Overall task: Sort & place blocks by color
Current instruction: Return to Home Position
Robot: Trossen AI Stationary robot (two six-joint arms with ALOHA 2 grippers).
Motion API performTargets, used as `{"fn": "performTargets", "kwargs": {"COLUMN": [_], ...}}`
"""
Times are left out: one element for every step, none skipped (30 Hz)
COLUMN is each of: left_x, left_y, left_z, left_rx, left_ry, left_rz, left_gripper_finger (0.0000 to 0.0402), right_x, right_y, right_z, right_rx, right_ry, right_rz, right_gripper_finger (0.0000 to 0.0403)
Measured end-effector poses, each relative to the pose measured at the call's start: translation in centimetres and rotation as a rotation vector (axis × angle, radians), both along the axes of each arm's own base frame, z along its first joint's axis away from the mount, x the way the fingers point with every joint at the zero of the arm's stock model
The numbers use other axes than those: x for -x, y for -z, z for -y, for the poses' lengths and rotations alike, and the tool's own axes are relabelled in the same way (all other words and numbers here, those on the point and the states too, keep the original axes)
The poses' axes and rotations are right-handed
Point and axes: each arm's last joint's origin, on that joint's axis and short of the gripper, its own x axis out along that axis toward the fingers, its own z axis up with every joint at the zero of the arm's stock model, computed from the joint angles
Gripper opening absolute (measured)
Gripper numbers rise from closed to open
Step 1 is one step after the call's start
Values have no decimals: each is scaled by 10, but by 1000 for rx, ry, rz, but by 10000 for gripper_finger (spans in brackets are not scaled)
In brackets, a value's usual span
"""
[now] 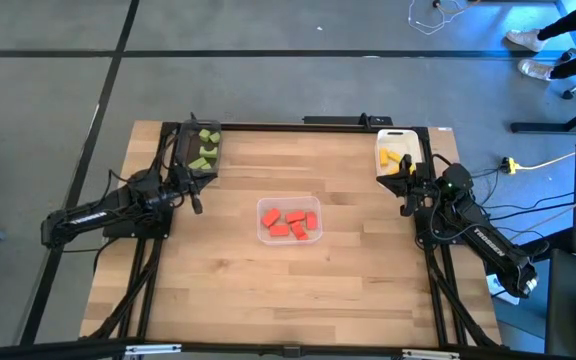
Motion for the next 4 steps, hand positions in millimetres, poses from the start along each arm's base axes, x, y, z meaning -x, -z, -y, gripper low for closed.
{"fn": "performTargets", "kwargs": {"left_x": [0, 0, 0, 0], "left_y": [0, 0, 0, 0], "left_z": [0, 0, 0, 0], "left_rx": [0, 0, 0, 0], "left_ry": [0, 0, 0, 0], "left_rz": [0, 0, 0, 0], "left_gripper_finger": [0, 0, 0, 0], "right_x": [0, 0, 0, 0], "right_y": [0, 0, 0, 0], "right_z": [0, 0, 0, 0], "right_rx": [0, 0, 0, 0], "right_ry": [0, 0, 0, 0], "right_rz": [0, 0, 0, 0], "right_gripper_finger": [12, 12, 12, 12]}}
